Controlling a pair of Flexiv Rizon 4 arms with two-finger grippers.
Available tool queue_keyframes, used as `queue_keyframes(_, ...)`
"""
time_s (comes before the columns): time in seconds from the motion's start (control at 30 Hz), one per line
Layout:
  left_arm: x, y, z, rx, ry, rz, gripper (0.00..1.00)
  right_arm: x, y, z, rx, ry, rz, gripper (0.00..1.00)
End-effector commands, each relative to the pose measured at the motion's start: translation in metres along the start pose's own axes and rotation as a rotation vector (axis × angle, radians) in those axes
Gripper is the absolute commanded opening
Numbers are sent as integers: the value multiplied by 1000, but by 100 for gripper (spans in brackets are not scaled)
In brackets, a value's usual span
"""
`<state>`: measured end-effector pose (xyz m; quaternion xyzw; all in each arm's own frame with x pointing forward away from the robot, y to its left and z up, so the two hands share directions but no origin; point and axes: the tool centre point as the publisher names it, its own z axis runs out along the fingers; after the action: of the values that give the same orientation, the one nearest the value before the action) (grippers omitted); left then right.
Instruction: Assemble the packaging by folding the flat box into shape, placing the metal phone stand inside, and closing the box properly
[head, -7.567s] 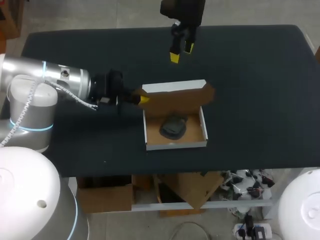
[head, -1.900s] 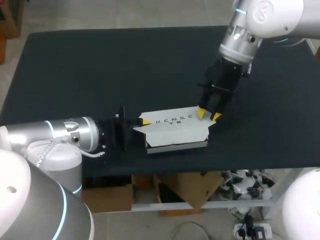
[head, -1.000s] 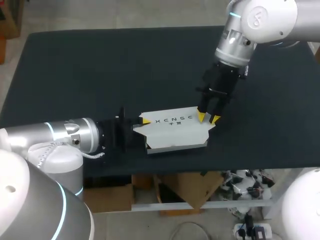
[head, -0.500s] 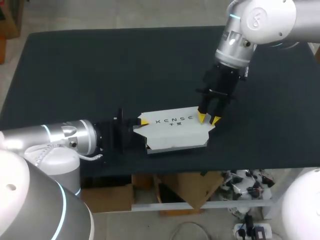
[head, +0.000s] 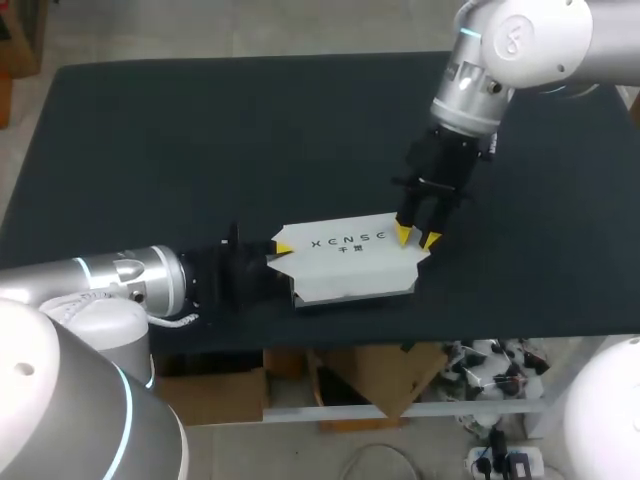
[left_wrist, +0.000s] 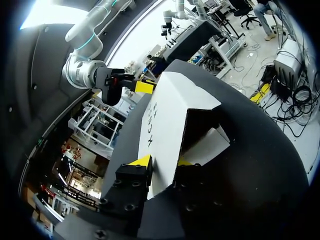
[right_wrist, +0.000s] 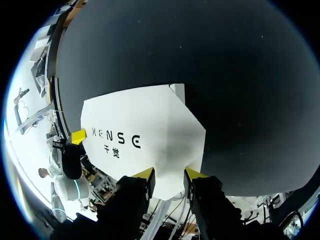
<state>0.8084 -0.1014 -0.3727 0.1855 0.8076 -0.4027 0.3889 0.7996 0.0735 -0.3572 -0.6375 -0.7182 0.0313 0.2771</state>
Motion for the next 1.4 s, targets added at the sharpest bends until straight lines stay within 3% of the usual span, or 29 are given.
queue_keyframes(0.03,20,3,-2,11,-19,5,25,0,1,1,2,2,-1,40)
queue_keyframes(1.4,-3,-8,-17,21,-79,42,31,2,-3,-3,-24,21,-12,44)
